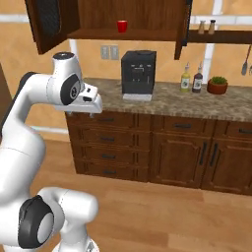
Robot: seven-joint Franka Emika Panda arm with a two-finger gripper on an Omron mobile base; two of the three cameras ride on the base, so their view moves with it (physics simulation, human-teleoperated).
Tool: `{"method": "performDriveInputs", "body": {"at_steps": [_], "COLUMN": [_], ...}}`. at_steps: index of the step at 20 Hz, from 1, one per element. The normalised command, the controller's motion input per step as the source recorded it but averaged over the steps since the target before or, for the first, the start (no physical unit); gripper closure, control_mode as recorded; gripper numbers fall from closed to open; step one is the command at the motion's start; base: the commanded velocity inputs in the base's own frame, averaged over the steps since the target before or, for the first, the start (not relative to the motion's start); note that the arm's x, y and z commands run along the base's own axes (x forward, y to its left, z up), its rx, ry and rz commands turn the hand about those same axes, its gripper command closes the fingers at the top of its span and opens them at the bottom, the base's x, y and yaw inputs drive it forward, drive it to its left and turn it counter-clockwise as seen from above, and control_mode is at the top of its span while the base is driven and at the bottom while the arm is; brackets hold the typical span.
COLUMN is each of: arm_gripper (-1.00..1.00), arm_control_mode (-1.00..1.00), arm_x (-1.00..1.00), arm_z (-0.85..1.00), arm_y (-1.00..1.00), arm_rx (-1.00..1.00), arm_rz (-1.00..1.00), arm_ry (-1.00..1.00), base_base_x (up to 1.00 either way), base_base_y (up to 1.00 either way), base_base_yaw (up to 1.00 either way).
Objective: Gather all objects into one cabinet and sort the glasses and bowls to opposite sides.
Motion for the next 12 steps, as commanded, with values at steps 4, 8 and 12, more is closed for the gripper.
{"method": "performDriveInputs", "body": {"at_steps": [4,8,12], "arm_gripper": [-1.0,-1.0,-1.0], "arm_control_mode": [1.0,1.0,1.0], "arm_x": [0.0,0.0,0.0], "arm_z": [0.0,0.0,0.0], "arm_y": [0.0,0.0,0.0], "arm_rx": [0.0,0.0,0.0], "arm_rz": [0.0,0.0,0.0], "arm_ry": [0.0,0.0,0.0], "base_base_x": [1.0,1.0,1.0], "base_base_y": [0.0,0.35,0.39], "base_base_yaw": [0.0,-0.02,0.0]}}
